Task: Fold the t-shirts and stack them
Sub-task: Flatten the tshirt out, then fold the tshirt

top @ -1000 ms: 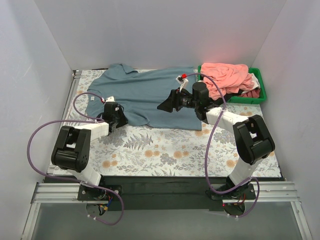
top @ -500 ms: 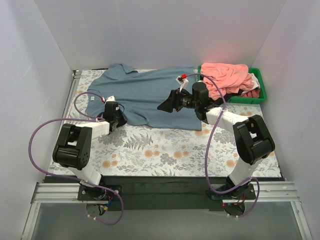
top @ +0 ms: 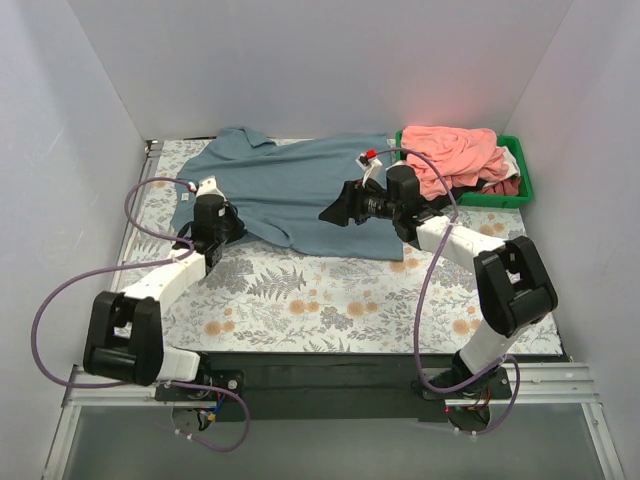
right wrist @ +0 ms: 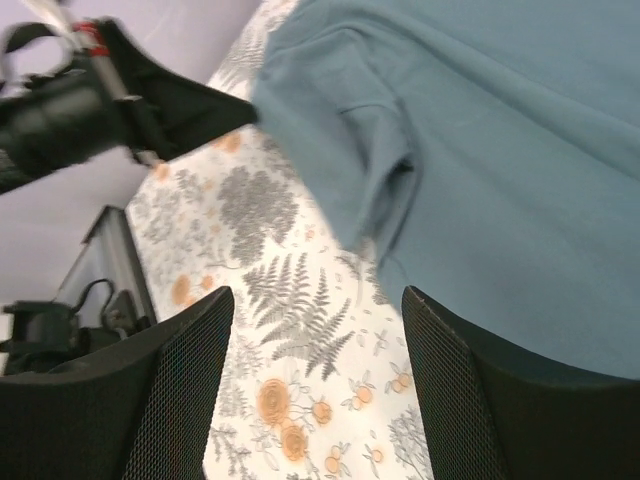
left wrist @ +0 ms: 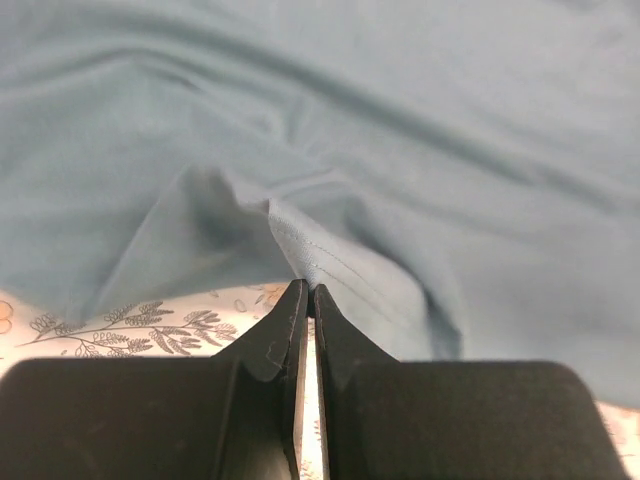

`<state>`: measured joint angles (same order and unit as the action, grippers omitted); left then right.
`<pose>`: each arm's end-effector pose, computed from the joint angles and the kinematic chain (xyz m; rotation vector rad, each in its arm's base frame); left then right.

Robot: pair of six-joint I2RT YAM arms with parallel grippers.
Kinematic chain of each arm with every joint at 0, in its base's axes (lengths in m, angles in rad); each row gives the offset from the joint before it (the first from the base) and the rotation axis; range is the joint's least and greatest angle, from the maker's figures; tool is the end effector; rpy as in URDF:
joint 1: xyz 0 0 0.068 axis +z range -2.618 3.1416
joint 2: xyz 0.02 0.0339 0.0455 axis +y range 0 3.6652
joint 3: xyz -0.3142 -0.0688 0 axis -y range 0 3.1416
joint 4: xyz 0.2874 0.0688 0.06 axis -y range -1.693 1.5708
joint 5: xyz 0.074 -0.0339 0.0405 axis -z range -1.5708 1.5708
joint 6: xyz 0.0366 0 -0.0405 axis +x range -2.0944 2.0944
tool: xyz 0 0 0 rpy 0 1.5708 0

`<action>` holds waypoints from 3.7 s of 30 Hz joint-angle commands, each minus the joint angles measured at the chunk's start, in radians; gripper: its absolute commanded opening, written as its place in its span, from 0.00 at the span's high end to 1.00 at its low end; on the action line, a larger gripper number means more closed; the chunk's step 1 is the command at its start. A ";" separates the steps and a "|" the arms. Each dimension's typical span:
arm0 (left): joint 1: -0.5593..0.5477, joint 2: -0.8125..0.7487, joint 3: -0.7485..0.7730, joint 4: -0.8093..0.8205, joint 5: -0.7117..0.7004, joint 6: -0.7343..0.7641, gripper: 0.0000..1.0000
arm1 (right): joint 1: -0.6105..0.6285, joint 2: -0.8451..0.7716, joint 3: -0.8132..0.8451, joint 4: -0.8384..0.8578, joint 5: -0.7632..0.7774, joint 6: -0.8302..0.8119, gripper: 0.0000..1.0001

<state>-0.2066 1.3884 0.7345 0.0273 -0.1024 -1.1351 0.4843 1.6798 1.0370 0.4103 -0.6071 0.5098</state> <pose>0.3111 -0.0614 0.2305 -1.0680 2.0004 -0.6286 0.3633 0.2147 0.2776 -0.4431 1.8918 1.2305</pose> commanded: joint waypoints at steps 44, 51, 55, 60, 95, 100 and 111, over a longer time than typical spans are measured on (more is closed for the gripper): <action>-0.002 -0.437 -0.099 -0.056 -0.066 -0.023 1.00 | -0.164 -0.184 -0.312 -0.446 0.615 -0.257 0.41; -0.002 -0.440 -0.096 -0.056 -0.082 -0.020 1.00 | -0.164 -0.132 -0.301 -0.444 0.589 -0.254 0.51; -0.002 -0.446 -0.096 -0.056 -0.083 -0.025 1.00 | -0.164 -0.132 -0.307 -0.449 0.580 -0.255 0.63; -0.002 -0.497 -0.106 -0.058 -0.080 -0.041 1.00 | -0.164 -0.152 -0.325 -0.478 0.557 -0.254 0.85; -0.106 -0.677 -0.119 -0.165 -0.258 -0.091 1.00 | -0.142 -0.393 -0.355 -0.689 0.567 -0.237 0.99; -0.106 -0.626 -0.049 -0.130 -0.223 -0.057 1.00 | -0.142 -0.339 -0.267 -0.699 0.561 -0.237 0.99; -0.106 -0.767 -0.063 -0.271 -0.191 -0.107 1.00 | -0.142 -0.367 -0.311 -0.737 0.549 -0.263 0.99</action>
<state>-0.3099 0.6662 0.6537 -0.1841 -0.3058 -1.2205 0.3408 1.3426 0.7490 -0.2970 -0.0551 0.2611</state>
